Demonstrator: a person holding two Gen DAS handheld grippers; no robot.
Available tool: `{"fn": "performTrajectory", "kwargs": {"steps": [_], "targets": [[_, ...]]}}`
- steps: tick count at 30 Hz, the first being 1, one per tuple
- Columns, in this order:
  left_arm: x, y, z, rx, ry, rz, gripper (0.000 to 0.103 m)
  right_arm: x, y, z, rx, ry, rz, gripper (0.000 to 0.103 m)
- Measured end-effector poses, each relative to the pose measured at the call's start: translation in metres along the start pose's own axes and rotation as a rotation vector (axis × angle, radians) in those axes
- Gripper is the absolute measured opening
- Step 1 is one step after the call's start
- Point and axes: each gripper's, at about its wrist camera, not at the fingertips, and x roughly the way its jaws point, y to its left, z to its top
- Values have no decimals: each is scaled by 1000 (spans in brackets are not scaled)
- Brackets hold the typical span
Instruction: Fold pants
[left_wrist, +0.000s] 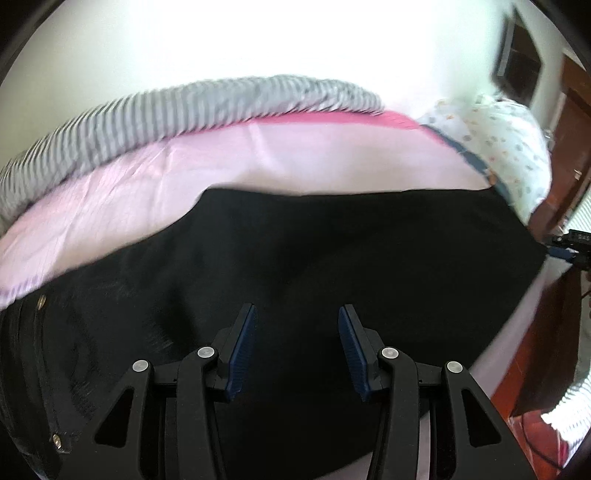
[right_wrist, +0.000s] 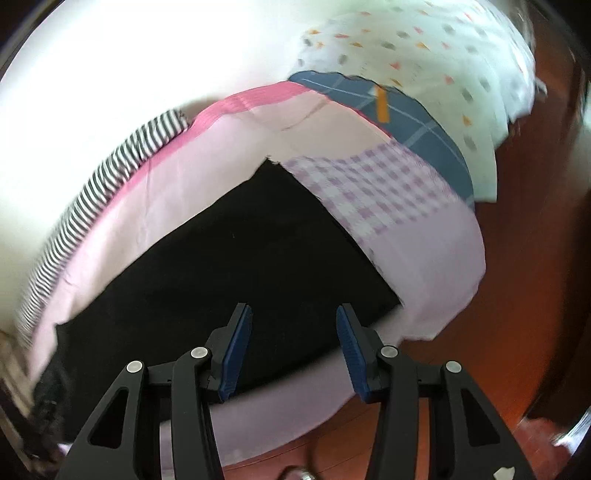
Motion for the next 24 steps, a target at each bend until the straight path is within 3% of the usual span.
{"fn": "performTrajectory", "kwargs": {"steps": [8, 16, 18, 20, 24], "targets": [[17, -52, 13, 41, 13, -91, 47, 6, -26, -19, 77, 4, 40, 46], [27, -71, 6, 77, 61, -87, 47, 14, -39, -20, 116, -36, 74, 45], [31, -69, 5, 65, 78, -83, 47, 17, -42, -17, 133, -53, 97, 41], [32, -68, 4, 59, 87, -81, 47, 21, -45, -14, 146, -61, 110, 29], [33, -72, 3, 67, 93, -78, 47, 27, -56, -8, 208, -103, 150, 22]]}}
